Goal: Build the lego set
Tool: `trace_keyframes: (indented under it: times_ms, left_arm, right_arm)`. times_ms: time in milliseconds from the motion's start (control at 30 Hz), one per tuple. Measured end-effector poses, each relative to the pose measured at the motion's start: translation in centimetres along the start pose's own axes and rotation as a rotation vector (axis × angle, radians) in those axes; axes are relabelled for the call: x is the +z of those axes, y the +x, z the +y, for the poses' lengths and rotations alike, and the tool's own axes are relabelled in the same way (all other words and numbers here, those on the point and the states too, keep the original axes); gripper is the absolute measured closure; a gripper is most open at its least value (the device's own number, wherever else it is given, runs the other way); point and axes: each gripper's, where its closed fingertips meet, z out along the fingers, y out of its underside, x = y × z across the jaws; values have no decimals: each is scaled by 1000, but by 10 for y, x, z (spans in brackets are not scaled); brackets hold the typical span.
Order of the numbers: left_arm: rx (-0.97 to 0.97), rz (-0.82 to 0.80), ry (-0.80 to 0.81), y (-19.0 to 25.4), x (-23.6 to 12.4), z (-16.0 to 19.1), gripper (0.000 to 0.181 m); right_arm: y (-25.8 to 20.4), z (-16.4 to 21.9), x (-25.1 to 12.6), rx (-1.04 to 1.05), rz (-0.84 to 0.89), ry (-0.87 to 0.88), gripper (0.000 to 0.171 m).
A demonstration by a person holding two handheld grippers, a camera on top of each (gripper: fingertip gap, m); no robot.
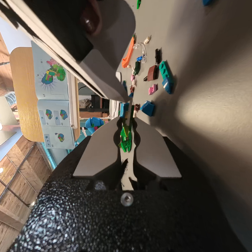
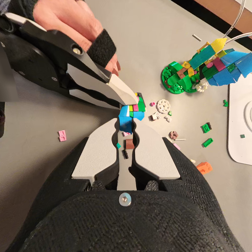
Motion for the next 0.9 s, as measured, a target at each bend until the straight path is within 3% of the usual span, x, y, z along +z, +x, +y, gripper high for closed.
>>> trace_keyframes:
  times_ms: [33,200,367,500,667,900]
  left_arm:
    - [1,9,3,1,0,-1,167]
    - [-6,86,-6,10,2,-3,167]
    - [-34,114,-33,11,3,2,167]
    - [-77,110,-44,5,2,11,167]
    - [-116,110,-29,1,0,14,167]
    - [-99,120,-1,-1,-4,15,167]
  right_arm:
    - [0,0,0,9,-4,2,156]
    - [1,8,3,39,-6,2,160]
    - [2,19,-7,39,25,31,154]
    - [-10,39,-4,-11,12,-46,150]
    - [-2,37,1,203,-115,22,154]
    - [0,39,11,291,-405,-50,154]
